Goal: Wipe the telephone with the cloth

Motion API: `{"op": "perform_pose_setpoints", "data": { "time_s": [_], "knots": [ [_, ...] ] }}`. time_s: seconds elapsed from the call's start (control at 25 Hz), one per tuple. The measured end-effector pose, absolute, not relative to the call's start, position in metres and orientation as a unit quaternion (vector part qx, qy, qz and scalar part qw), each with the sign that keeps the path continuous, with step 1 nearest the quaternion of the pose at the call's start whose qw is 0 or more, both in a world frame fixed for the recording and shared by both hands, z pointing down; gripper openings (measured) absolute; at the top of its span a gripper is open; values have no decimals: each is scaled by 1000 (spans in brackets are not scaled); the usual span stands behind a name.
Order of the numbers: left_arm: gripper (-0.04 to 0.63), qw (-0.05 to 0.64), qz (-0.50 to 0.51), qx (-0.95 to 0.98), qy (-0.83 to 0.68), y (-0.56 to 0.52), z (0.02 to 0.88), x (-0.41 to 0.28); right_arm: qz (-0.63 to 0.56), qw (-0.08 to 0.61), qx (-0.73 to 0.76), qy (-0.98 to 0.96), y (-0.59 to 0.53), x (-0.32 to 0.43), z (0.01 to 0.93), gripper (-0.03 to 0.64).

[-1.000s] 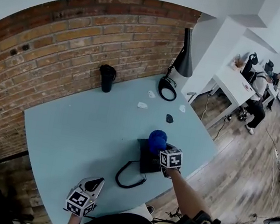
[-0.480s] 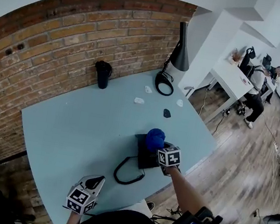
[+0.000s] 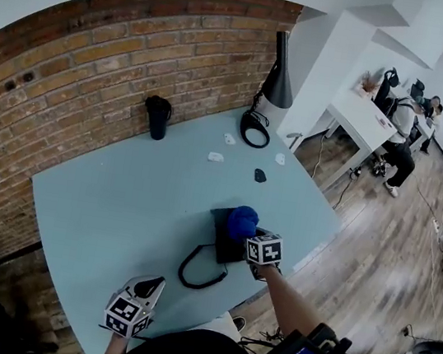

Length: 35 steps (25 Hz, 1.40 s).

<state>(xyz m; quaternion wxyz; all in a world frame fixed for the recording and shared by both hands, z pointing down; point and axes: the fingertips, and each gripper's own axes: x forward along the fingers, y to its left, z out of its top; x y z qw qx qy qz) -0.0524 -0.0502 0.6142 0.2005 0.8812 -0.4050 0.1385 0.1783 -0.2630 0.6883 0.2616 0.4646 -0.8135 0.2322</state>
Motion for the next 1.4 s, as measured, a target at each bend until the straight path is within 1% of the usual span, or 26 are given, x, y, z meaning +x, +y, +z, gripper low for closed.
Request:
{"op": "perform_pose_setpoints", "data": {
  "time_s": [0.84, 1.16, 1.32, 1.36, 1.4],
  "knots": [
    [15, 200, 141, 888, -389, -44, 618, -47, 264, 279, 453, -805, -203, 183, 721, 135],
    [15, 197, 140, 895, -376, -44, 618, -39, 293, 299, 440, -795, -167, 186, 740, 135],
    [15, 196, 141, 898, -369, -41, 619, -35, 311, 323, 428, -784, -145, 188, 753, 135],
    [15, 196, 141, 898, -368, -40, 619, -35, 321, 314, 426, -785, -141, 186, 751, 135],
    [14, 194, 140, 899, -367, -39, 618, -34, 333, 291, 427, -789, -139, 182, 745, 135]
  ]
}}
